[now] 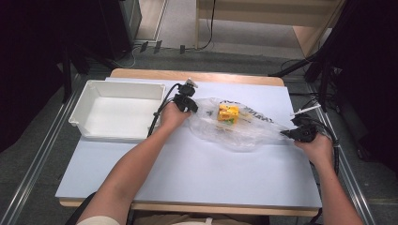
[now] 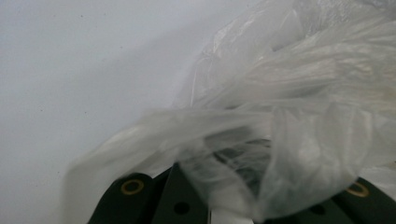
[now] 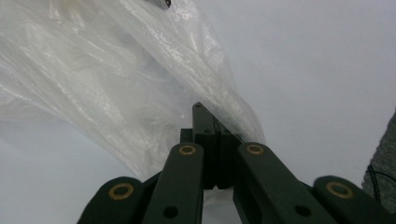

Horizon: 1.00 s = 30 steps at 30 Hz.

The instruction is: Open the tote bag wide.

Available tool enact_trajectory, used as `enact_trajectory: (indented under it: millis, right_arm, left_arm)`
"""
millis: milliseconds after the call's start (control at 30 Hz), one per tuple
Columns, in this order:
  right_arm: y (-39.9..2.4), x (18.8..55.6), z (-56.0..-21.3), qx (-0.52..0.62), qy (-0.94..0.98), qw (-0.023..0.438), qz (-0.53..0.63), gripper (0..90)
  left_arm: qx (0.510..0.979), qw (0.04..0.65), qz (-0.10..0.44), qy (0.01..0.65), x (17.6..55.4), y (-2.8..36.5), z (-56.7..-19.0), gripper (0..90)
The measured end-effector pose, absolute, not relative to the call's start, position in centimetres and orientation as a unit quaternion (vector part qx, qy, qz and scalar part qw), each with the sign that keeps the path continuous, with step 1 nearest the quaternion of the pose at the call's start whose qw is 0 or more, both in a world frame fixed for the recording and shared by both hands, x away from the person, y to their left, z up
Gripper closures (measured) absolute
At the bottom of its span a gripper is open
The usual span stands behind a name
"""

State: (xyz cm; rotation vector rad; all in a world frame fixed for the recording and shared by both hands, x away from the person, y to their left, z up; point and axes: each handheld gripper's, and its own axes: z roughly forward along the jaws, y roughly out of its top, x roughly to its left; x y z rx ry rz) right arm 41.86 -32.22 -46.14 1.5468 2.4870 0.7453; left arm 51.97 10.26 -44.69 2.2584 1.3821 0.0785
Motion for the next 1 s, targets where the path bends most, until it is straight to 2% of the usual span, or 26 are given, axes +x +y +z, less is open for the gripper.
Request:
enact_trajectory:
  millis: [300, 467, 667, 1000]
  right_arm:
    - [-32.9, 41.5, -46.2, 0.513, 0.820, 0.055, 0.249, 90.0]
    - [-32.9, 41.5, -46.1, 0.516, 0.818, 0.053, 0.246, 90.0]
    - [-32.7, 41.4, -46.1, 0.511, 0.822, 0.053, 0.246, 90.0]
    - [-33.9, 41.3, -46.1, 0.527, 0.814, 0.060, 0.237, 90.0]
  left_arm:
    - [0.821, 0.243, 0.029, 0.516, 52.1, 10.4, -44.7, 90.0]
    - [0.829, 0.241, 0.046, 0.503, 51.9, 10.1, -44.6, 90.0]
    - [0.822, 0.256, 0.037, 0.508, 52.2, 10.3, -44.8, 90.0]
    - [0.810, 0.231, 0.064, 0.535, 52.4, 10.2, -44.5, 90.0]
